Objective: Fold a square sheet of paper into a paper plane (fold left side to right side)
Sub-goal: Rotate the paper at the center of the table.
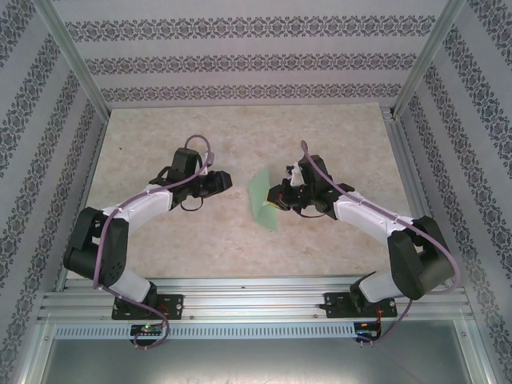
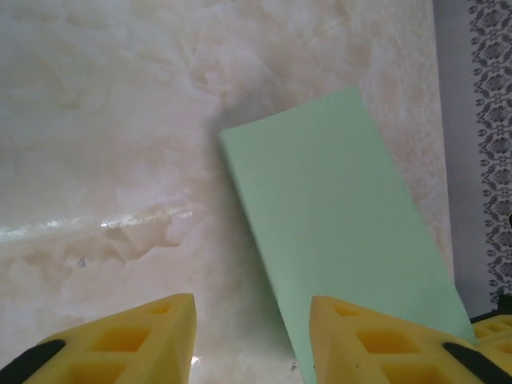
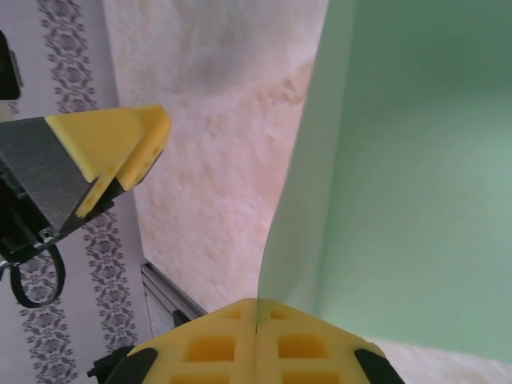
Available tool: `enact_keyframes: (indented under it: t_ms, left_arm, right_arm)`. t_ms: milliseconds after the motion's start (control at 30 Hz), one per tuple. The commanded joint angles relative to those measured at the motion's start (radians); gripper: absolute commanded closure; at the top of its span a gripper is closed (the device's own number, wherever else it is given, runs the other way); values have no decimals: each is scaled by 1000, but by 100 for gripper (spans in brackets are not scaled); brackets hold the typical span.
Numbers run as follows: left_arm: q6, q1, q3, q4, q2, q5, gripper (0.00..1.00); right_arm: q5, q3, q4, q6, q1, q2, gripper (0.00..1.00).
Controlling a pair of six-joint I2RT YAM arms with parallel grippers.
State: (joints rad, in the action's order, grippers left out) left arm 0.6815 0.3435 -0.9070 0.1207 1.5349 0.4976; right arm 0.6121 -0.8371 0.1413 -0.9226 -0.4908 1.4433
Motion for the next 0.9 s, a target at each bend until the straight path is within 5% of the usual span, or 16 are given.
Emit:
enact_keyframes:
  t_ms: [0, 500, 867]
  left_arm:
    - [-31, -26, -35, 61, -31, 24, 56]
    - [-71, 19, -3, 30, 10, 88, 57]
    - [-73, 176, -158, 15, 239, 66, 61]
  right_arm:
    - [2, -11, -88, -62, -26, 4, 99]
    - [-96, 75, 58, 53, -66, 65, 95]
    - [-226, 52, 258, 151, -30, -3, 66]
